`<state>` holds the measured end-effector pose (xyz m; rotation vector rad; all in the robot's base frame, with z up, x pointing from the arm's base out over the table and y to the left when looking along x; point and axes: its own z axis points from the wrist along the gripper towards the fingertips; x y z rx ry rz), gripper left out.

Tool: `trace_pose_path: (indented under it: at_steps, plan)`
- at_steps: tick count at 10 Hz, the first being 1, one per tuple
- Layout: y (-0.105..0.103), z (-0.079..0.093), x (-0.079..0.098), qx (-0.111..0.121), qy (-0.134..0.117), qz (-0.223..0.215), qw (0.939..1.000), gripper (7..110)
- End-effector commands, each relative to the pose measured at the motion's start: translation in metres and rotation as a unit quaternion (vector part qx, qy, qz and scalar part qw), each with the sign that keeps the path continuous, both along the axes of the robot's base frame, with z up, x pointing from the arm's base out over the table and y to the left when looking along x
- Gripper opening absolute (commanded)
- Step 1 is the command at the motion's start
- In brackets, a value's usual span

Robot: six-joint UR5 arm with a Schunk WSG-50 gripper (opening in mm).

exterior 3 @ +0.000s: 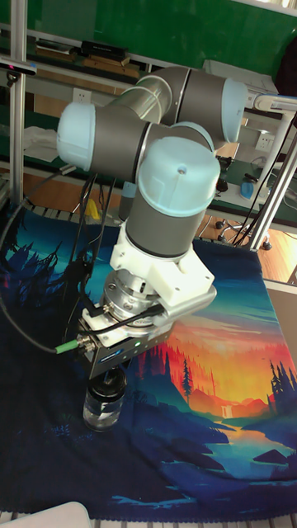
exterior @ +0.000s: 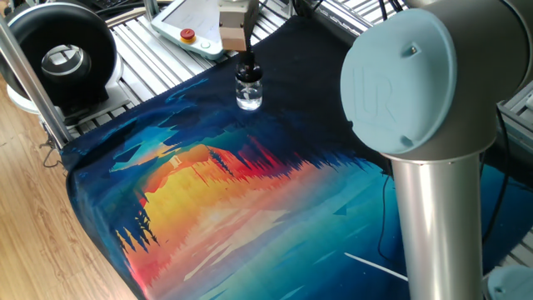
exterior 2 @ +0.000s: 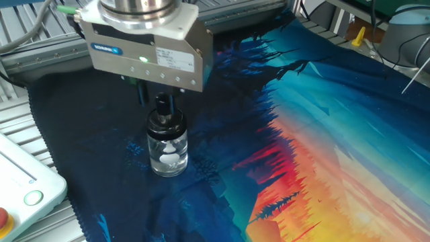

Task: Screw the lid onto the jar

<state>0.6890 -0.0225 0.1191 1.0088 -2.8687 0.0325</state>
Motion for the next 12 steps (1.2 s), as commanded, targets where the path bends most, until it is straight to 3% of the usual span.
trace_pose_path:
  at_steps: [1, 4, 6, 7, 12]
  plan:
    - [0.007, -0.006, -0.007, -0.003, 0.006, 0.003, 1.0, 44]
    - [0.006, 0.003, 0.0, 0.001, 0.005, 0.045, 0.999, 44]
    - [0.0, 0.003, 0.004, -0.008, -0.001, 0.047, 0.9988, 44]
    - [-0.002, 0.003, 0.007, -0.005, -0.003, 0.051, 0.9987, 22]
    - [-0.001, 0.006, 0.009, 0.03, -0.009, 0.067, 0.9973, 22]
